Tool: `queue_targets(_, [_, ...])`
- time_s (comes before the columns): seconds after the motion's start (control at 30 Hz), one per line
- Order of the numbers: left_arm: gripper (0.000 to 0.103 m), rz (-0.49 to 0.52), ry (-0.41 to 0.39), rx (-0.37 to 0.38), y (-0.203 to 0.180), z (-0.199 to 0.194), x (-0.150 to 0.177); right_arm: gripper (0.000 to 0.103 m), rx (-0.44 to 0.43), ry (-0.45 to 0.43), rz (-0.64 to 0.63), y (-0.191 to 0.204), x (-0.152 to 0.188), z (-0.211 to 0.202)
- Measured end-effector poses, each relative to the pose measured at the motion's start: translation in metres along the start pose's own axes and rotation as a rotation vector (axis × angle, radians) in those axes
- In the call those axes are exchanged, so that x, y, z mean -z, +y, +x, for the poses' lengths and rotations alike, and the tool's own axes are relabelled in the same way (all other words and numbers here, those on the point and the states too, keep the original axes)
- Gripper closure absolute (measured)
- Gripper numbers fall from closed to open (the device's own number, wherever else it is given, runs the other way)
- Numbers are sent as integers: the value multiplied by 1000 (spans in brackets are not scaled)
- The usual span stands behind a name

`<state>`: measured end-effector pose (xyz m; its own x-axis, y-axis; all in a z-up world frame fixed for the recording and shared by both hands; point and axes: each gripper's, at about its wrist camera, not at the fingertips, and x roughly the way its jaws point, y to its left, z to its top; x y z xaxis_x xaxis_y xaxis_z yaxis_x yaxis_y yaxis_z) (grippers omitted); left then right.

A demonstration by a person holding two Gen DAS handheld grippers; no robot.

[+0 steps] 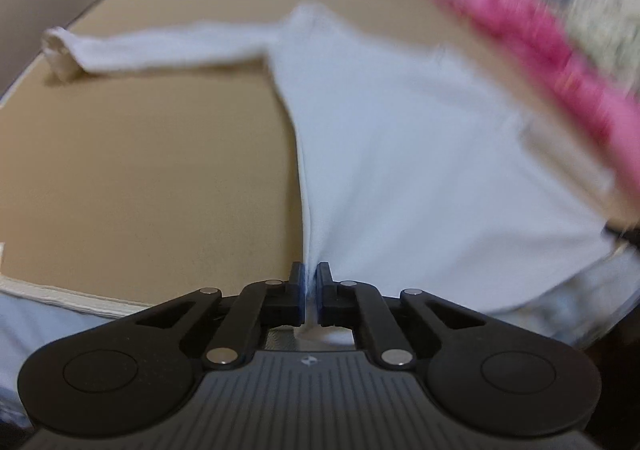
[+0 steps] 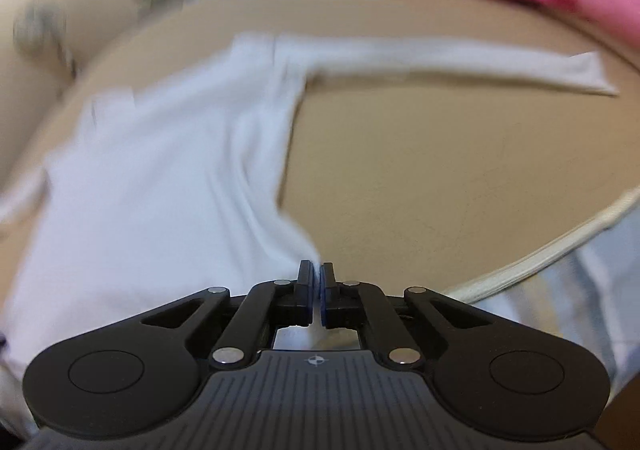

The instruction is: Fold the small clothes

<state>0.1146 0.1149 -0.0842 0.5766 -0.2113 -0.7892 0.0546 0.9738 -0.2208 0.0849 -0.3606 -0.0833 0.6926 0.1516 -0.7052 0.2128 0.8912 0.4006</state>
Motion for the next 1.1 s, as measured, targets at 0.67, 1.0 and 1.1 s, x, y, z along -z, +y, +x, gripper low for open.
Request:
queue_targets(0.67, [81, 101, 334, -105, -38, 77, 41, 67, 117, 324, -76, 9, 71, 36])
queue_targets(1.0, [81, -143, -132, -92, 6, 5, -34, 67, -28, -65, -160, 58, 29, -36])
queue_targets(1.1, [86, -223, -207, -104, 40, -12, -75, 67, -96, -181, -240, 80, -10, -45])
